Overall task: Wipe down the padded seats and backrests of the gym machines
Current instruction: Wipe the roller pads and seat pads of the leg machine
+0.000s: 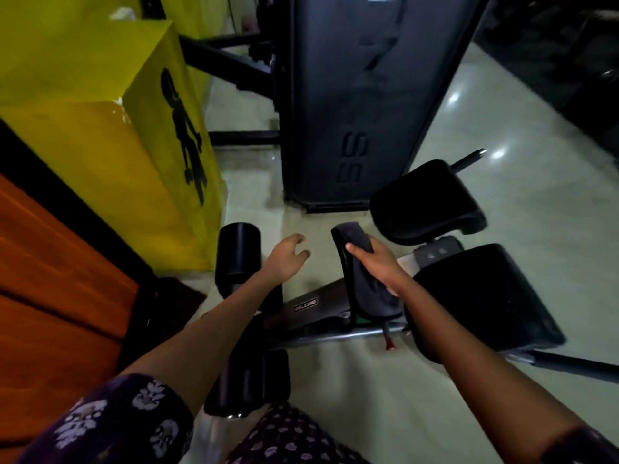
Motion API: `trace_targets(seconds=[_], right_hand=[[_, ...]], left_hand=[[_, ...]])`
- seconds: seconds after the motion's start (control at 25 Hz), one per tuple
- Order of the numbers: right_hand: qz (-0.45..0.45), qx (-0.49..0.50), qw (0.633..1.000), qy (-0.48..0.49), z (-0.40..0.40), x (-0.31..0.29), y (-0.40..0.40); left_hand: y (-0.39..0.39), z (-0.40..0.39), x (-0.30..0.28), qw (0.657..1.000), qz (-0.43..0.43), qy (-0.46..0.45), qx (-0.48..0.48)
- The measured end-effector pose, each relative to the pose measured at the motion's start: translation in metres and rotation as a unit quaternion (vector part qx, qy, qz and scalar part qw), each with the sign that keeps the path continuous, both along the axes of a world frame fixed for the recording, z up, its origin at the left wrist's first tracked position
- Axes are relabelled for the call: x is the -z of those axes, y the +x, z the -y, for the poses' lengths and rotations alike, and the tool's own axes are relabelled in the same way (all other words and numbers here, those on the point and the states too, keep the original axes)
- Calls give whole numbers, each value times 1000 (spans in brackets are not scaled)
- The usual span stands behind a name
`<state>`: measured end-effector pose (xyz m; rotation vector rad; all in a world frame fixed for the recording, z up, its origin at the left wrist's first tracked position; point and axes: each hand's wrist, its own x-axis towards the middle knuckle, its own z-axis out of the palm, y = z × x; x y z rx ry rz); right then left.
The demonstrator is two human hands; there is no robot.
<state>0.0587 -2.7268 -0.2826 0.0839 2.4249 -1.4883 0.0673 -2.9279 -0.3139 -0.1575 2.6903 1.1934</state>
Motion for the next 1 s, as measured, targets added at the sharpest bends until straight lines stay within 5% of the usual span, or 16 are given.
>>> trace_targets(seconds=[0.64, 1.0], right_hand=[[-44, 204, 975, 78, -221, -35, 131], [-16, 375, 903, 209, -283, -32, 112]], left_hand=[[15, -239, -31, 954, -33, -4, 299], [-78, -305, -18, 887, -81, -21, 453]])
